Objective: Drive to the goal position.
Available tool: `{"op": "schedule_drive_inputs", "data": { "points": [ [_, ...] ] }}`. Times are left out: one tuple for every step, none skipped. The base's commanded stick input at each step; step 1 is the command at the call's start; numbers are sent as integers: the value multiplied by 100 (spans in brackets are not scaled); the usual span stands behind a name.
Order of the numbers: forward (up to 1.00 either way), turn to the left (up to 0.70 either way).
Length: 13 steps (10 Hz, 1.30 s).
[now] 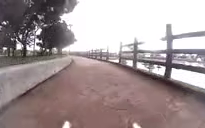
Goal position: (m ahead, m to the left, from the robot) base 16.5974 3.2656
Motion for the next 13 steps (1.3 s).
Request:
{"op": "schedule_drive_inputs", "data": {
  "points": [
    [70, 35],
    [70, 35],
    [70, 35],
    [70, 7],
    [70, 0],
    [70, 2],
    [70, 3],
    [70, 2],
    [70, 2],
    [70, 7],
    [70, 35],
    [70, 35],
    [70, 35]
  ]
}}
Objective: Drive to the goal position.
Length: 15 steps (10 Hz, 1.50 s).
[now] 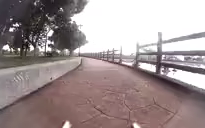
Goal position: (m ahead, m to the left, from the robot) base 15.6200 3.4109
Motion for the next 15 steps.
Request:
{"op": "schedule_drive_inputs", "data": {
  "points": [
    [70, 26],
    [70, 5],
    [70, 0],
    [70, 0],
    [70, 0],
    [70, 2],
    [70, 2],
    [70, 2],
    [70, 2],
    [70, 2],
    [70, 3],
    [70, 4],
    [70, 22],
    [70, 35],
    [70, 31]
  ]
}}
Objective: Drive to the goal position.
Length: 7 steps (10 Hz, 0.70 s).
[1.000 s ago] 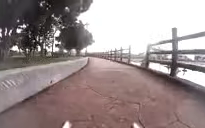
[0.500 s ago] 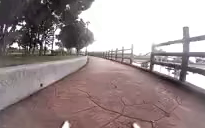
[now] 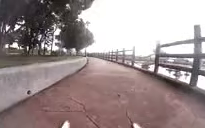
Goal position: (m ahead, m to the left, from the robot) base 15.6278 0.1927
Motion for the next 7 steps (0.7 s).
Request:
{"op": "schedule_drive_inputs", "data": {
  "points": [
    [70, 23],
    [70, 1],
    [70, 0],
    [70, 0],
    [70, 0],
    [70, 0],
    [70, 2]
  ]
}}
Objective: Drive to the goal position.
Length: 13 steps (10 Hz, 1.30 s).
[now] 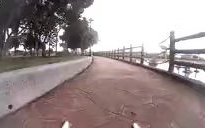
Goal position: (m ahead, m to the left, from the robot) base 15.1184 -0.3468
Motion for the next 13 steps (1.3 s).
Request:
{"op": "schedule_drive_inputs", "data": {
  "points": [
    [70, 2],
    [70, 2],
    [70, 0],
    [70, 0],
    [70, 0],
    [70, 0],
    [70, 0],
    [70, 0],
    [70, 0],
    [70, 0],
    [70, 0],
    [70, 0],
    [70, 0]
  ]
}}
